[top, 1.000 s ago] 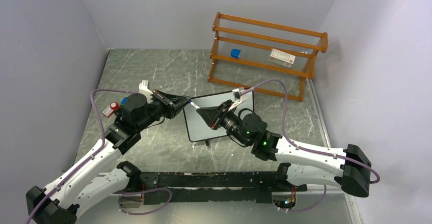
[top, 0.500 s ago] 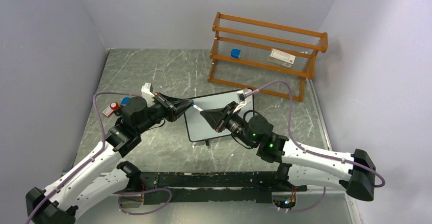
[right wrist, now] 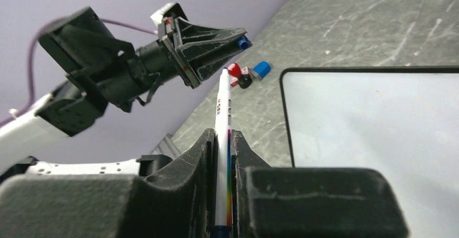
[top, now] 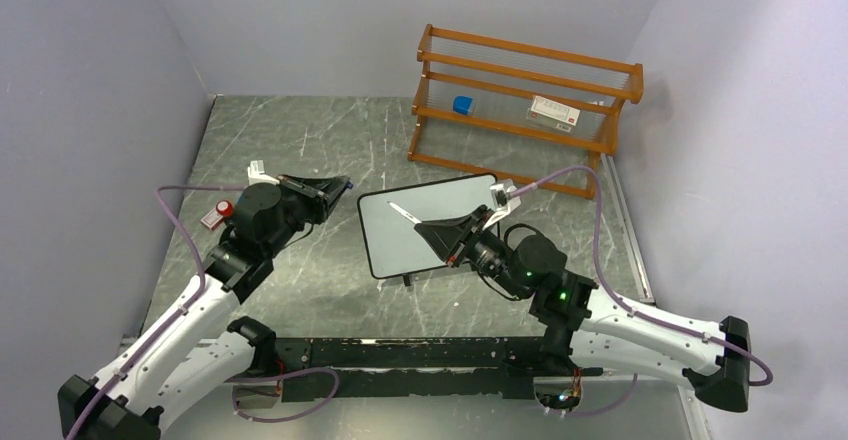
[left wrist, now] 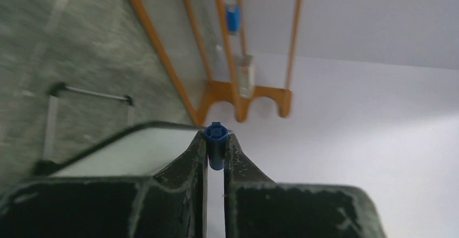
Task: Write a sentence on the whiteboard
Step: Open the whiteboard marker at the center of the board, then place the pen cap at the center of the board.
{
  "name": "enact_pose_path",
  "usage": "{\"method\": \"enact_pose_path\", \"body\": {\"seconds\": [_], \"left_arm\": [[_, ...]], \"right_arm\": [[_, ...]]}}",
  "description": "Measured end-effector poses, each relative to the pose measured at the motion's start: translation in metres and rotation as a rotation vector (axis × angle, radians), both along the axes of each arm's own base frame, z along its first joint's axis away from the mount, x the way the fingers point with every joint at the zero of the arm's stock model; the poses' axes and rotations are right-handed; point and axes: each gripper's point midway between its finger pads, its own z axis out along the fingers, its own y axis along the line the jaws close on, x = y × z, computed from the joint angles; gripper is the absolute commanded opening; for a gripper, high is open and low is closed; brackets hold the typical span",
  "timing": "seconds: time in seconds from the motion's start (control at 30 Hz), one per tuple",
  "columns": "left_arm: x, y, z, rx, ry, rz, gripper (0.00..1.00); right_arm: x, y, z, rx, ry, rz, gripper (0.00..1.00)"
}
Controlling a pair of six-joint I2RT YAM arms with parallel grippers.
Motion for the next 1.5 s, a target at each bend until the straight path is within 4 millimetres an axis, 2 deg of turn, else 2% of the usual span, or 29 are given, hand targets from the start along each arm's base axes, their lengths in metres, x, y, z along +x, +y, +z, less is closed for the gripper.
{"method": "enact_pose_path", "body": {"seconds": [0.2, 0.4, 0.6, 0.77, 1.17, 1.23, 1.33, 1.5], "left_arm": [[0.016, 0.020, -0.030, 0.311, 0.054, 0.009, 0.05], [0.027, 0.039, -0.068, 0.677, 0.136, -0.074, 0.05], [0.024, 0.063, -0.108, 0.960, 0.211, -0.172, 0.05], [0.020, 0.077, -0.155, 1.122, 0.325, -0.302, 0.05], [0.008, 0.095, -0.235, 1.221, 0.516, -0.555, 0.07], [0.005, 0.096, -0.244, 1.228, 0.539, -0.587, 0.08], [0.003, 0.097, -0.252, 1.238, 0.556, -0.618, 0.15], [0.002, 0.099, -0.256, 1.253, 0.562, -0.641, 0.25]], "right_arm": [[0.005, -0.007, -0.020, -0.111, 0.011, -0.039, 0.00], [0.012, -0.011, -0.019, -0.187, 0.000, -0.077, 0.00], [0.020, -0.016, -0.020, -0.269, -0.008, -0.119, 0.00], [0.024, -0.017, -0.024, -0.324, -0.011, -0.135, 0.00], [0.026, -0.017, -0.035, -0.392, 0.001, -0.142, 0.00], [0.027, -0.017, -0.036, -0.401, 0.002, -0.144, 0.00], [0.028, -0.016, -0.038, -0.413, 0.003, -0.148, 0.00], [0.031, -0.016, -0.044, -0.439, 0.006, -0.156, 0.00]]}}
